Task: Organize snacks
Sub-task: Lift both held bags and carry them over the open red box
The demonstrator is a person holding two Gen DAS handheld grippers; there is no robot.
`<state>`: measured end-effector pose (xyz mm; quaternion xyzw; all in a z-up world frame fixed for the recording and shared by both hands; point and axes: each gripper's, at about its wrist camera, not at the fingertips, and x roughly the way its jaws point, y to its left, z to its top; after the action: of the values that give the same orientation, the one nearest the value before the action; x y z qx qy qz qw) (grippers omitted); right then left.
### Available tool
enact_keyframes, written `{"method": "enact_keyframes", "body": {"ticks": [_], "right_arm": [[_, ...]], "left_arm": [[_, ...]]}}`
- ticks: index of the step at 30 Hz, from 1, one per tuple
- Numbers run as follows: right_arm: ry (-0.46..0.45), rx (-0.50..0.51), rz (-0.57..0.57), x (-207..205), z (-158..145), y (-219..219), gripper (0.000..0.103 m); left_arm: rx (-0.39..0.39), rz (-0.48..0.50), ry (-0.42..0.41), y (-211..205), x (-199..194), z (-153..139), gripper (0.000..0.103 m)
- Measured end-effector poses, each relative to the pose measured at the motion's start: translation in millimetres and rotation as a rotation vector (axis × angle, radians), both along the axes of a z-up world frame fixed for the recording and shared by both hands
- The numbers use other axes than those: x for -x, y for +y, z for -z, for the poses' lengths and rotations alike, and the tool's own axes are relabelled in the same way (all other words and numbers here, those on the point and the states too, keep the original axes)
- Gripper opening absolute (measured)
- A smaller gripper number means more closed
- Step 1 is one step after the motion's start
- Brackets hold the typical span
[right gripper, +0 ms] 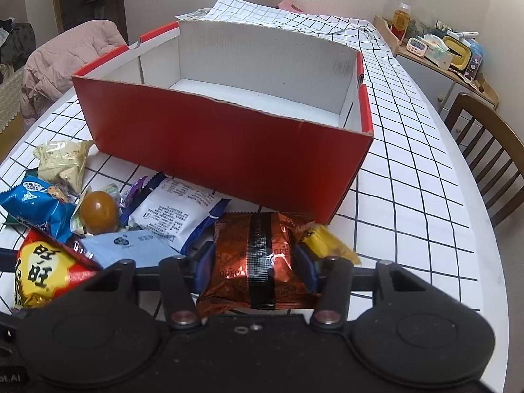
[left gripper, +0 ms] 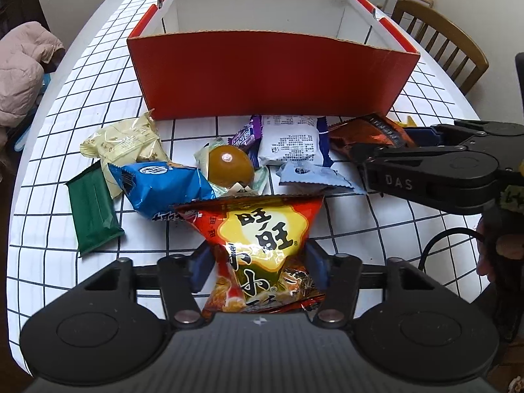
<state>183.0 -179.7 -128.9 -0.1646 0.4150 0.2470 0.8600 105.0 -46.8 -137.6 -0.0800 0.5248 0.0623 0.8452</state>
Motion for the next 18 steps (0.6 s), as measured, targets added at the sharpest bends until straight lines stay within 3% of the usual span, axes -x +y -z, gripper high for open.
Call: {"method": "enact_keyframes", "body": {"ticks": [13,18], "right_arm": [[-0.006,-0.081,0.049,18,-27,-14,0.045],[-0.003,-0.128,0.076,27,-45,-24,0.044]], "left_arm": [[0.064,-0.014,0.0,16,10,-8,0.05],[0.072,-0.007,-0.049,22,20,-27,0.05]]}}
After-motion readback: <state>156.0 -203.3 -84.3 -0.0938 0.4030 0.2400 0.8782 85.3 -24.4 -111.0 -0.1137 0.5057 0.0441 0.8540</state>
